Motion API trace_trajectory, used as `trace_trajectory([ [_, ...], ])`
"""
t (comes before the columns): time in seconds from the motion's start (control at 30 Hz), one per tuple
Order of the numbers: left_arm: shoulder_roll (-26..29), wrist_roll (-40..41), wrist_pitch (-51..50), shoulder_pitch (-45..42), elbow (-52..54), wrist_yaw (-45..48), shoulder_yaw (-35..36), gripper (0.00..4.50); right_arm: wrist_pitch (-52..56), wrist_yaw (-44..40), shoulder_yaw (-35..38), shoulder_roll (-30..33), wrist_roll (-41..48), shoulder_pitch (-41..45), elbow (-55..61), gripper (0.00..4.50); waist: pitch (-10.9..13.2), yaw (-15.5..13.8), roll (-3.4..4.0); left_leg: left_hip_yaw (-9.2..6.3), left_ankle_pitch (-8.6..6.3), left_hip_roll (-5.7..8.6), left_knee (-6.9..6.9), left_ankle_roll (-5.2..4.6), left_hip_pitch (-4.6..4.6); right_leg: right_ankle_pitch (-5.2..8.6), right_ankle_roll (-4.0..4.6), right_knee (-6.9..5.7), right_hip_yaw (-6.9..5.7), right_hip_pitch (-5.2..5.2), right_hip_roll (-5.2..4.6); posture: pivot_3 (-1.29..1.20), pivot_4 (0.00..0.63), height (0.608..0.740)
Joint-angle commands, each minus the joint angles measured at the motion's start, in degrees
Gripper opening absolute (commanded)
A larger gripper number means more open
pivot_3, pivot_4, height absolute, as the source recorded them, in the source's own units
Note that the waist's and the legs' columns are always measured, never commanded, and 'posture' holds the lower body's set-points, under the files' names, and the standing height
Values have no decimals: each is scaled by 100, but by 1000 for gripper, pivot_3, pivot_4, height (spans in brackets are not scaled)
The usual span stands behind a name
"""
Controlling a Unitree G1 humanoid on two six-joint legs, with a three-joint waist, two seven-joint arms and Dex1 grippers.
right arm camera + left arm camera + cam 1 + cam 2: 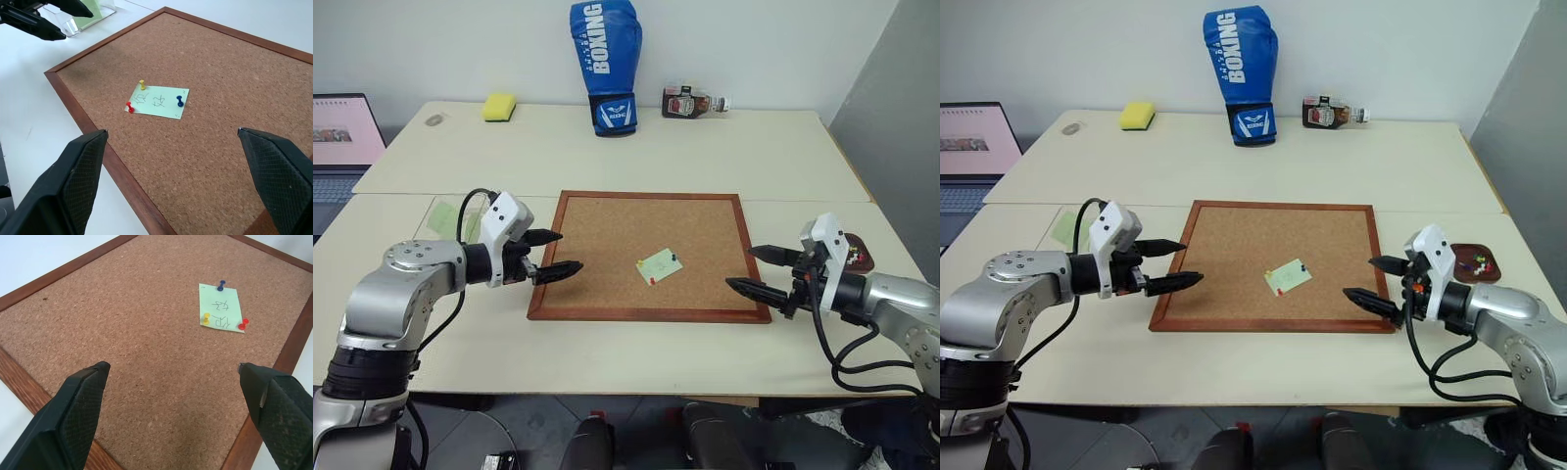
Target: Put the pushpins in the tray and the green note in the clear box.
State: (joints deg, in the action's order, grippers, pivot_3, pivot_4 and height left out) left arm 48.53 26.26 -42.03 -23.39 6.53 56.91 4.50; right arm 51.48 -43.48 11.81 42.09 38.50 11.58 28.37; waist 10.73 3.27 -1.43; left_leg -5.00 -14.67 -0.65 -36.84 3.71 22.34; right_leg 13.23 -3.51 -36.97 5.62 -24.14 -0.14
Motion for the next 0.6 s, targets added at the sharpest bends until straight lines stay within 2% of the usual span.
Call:
trace_trajectory([
  [0.03,42,46,105,-25,190,19,87,4485,-114,0,216,99,86,-29,48,4500,0,0,0,0,0,0,0,0,0,0,0,0,0,0,0,0,150,740],
  [0.6,-84,244,-193,-54,255,-56,30,4485,-233,74,140,85,46,-98,39,4500,0,-1,0,0,0,0,-5,0,0,-1,-2,-3,0,1,0,0,150,740],
])
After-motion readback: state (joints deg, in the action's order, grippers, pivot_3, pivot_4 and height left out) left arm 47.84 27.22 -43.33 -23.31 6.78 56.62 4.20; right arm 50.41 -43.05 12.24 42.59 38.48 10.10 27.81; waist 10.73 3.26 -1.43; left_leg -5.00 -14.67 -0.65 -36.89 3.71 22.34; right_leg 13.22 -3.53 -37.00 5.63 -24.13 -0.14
